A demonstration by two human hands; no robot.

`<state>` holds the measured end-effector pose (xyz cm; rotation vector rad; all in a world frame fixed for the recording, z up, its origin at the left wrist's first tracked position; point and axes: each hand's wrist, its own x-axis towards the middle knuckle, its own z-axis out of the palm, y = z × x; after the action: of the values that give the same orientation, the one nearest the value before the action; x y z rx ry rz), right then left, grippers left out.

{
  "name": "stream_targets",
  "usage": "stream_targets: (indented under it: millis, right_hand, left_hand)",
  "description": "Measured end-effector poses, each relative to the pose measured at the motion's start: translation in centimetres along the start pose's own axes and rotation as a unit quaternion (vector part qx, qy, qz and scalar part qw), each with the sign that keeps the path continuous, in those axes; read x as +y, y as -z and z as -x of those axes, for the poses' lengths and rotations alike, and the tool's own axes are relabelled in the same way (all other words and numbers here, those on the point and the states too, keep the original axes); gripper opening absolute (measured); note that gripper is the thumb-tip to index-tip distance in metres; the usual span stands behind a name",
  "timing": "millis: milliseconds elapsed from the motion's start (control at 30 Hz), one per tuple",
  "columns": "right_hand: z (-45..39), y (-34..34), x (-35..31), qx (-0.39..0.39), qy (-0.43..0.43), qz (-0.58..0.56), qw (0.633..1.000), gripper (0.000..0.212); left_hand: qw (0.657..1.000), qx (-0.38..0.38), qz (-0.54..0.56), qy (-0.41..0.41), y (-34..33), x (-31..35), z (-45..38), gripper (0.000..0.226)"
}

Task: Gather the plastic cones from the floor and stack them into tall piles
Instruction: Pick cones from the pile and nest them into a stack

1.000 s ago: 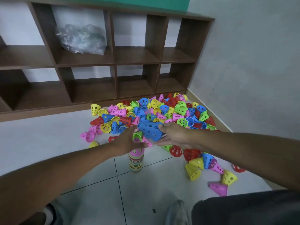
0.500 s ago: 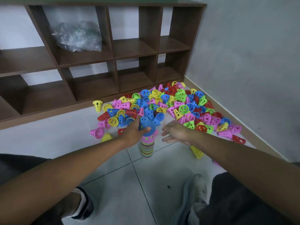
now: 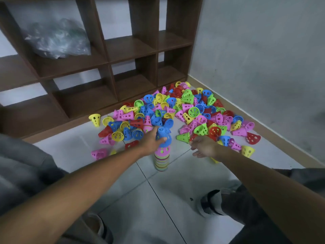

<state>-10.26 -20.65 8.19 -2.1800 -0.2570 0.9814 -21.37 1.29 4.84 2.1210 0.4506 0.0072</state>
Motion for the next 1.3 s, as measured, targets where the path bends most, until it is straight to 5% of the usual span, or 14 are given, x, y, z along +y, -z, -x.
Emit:
stream_targets:
  millis: [400, 767, 1033, 1300]
  right_hand:
    - [-5.4, 0.1, 0.3, -0.032, -0.011, 0.214, 0.976, 0.017]
    - [-15.2, -1.3, 1.2, 0.056, 0.067, 0.273, 0.958, 0.062]
    - [-22.3, -1.2, 4.2, 0.059, 0.025, 0.34, 0.938, 0.067]
    - [-26.0, -0.8, 5.1, 0.033, 0.082, 0.425, 0.901, 0.084]
  left_hand:
    - [0.999, 0.03, -0.032, -0.011, 2.2, -5.8, -0.5, 0.051]
    - [0.968, 0.105, -0.201, 0.103, 5.3, -17.0, -1.1, 0.059]
    - [0.913, 0.007, -0.345, 0.219, 6.7, -23.0, -1.2, 0.109]
    - [0.893, -0.088, -0.366, 0.245, 6.5, -26.5, -2.4, 0.109]
